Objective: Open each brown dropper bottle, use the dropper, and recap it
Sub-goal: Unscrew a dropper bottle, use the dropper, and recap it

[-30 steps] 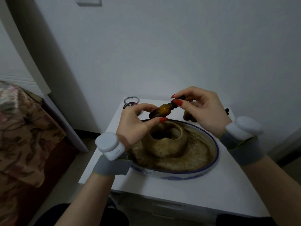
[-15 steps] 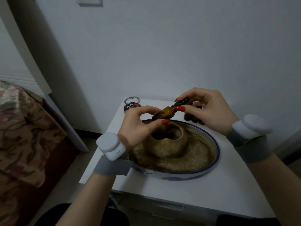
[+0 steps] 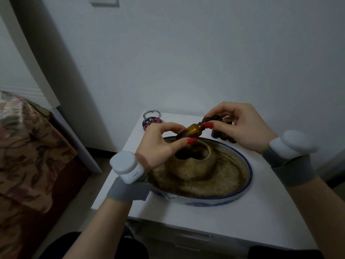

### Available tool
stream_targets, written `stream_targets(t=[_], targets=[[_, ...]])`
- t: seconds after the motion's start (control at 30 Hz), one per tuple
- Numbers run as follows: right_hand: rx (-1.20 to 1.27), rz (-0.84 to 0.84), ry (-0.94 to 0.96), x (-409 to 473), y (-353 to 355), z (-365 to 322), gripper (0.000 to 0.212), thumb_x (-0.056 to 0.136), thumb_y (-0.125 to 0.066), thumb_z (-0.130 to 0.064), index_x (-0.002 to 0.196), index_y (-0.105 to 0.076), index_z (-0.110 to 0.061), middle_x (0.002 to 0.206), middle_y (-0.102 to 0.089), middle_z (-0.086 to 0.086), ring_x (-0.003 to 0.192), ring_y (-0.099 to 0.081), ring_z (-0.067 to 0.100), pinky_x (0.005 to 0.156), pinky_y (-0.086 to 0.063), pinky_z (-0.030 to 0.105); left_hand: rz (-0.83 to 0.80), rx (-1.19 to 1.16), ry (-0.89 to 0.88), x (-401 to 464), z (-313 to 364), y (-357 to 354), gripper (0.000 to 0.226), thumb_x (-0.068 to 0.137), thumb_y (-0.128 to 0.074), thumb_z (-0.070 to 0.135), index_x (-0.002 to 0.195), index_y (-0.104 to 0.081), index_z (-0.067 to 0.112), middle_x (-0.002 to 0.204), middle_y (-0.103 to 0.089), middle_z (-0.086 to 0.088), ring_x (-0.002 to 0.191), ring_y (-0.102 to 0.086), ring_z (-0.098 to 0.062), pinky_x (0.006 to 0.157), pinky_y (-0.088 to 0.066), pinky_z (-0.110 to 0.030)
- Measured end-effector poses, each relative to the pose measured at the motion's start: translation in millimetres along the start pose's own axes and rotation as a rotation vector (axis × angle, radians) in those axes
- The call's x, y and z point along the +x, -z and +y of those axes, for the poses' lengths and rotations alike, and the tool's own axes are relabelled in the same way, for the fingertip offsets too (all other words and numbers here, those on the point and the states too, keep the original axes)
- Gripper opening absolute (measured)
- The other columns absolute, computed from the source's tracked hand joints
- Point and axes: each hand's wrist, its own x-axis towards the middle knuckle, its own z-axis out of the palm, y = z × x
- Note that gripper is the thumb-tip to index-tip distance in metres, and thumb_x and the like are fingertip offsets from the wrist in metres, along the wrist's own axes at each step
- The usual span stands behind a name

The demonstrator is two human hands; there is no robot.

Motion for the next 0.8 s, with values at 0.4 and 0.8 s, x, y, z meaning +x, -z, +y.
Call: stream_targets(t=[0.4,0.8], targets=[[-0.046,-0.042,0.007,0.3,-0.7,1.5,0.006,0.083,-0.071,-0.019,0.089,-0.07,-0.019,0.077,-0.069,-0.009,0.067,-0.065,0.019,0.051,-0.043,0.008,-0.016,0.102,-0.027,-0.6,-1.6,1.3,0.017,0.08,-0.075,0.026,0.098,-0.074,0.025,0.093,-0.071,0.013,0.096,-0.062,-0.003,0.093,-0.048,-0.023],[-0.026,-0.089,0.065,-1.7,8.0,-1.9,0.016,0.08,-0.072,-0.011,0.095,-0.072,-0.014,0.082,-0.071,-0.01,0.07,-0.066,0.004,0.052,-0.046,0.012,-0.174,-0.176,0.012,-1.5,0.5,4.7,0.029,0.074,-0.067,0.037,0.096,-0.074,0.019,0.088,-0.075,0.0,0.082,-0.071,-0.01,0.075,-0.054,-0.017]])
